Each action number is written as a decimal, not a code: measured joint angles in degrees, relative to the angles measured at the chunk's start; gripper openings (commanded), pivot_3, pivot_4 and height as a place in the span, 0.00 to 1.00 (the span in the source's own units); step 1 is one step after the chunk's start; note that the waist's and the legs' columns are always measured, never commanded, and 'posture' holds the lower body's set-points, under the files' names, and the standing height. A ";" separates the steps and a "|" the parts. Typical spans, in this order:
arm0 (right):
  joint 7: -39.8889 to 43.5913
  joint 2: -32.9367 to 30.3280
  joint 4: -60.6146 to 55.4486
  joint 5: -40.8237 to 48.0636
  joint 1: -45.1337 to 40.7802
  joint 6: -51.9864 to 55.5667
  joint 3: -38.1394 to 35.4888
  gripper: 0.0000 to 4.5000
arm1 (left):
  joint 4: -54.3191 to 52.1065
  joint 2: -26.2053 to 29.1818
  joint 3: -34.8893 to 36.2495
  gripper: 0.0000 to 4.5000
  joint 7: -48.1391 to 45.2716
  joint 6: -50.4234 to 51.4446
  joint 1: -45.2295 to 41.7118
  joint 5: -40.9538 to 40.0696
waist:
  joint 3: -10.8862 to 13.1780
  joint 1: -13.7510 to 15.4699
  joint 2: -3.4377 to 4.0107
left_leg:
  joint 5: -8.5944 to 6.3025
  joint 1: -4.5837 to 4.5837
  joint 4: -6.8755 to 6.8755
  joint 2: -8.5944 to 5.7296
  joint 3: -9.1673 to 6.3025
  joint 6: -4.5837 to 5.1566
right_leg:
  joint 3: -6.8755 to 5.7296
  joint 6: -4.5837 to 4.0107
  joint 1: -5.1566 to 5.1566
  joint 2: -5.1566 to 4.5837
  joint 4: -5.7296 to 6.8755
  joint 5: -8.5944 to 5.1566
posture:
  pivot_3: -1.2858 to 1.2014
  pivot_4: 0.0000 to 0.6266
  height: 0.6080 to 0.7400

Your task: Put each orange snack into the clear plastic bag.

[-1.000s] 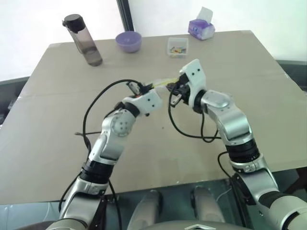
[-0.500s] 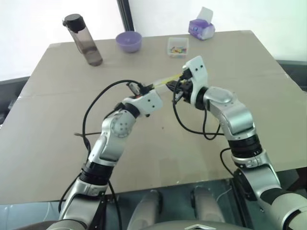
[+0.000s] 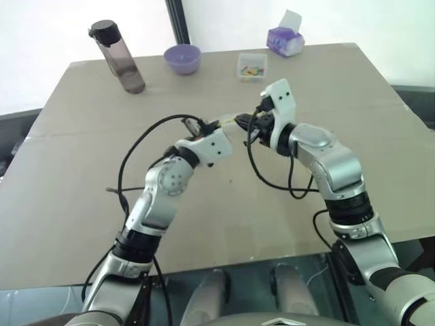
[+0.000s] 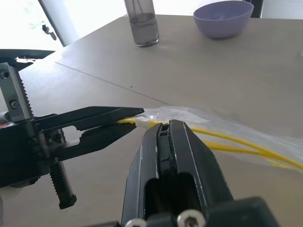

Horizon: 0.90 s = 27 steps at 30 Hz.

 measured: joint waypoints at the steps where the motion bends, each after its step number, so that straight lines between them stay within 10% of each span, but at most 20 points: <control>1: -0.46 0.09 0.74 0.04 -0.19 0.19 -0.03 0.01 | 0.00 0.00 -0.01 0.00 0.00 0.00 -0.01 -0.07 | 0.00 -0.02 0.00 | 0.00 0.00 0.00 0.00 0.00 0.00 | 0.00 0.00 0.00 0.00 0.00 0.00 | 0.52 0.24 1.00; 27: 0.76 -0.67 -1.39 6.17 1.08 0.86 -0.59 0.01 | 0.59 0.45 -0.05 0.00 0.03 -0.25 -0.81 -0.60 | 0.00 -0.01 0.00 | 0.00 0.00 0.00 0.00 -0.02 0.00 | 0.00 0.00 0.00 0.01 0.00 0.00 | 0.52 0.24 1.00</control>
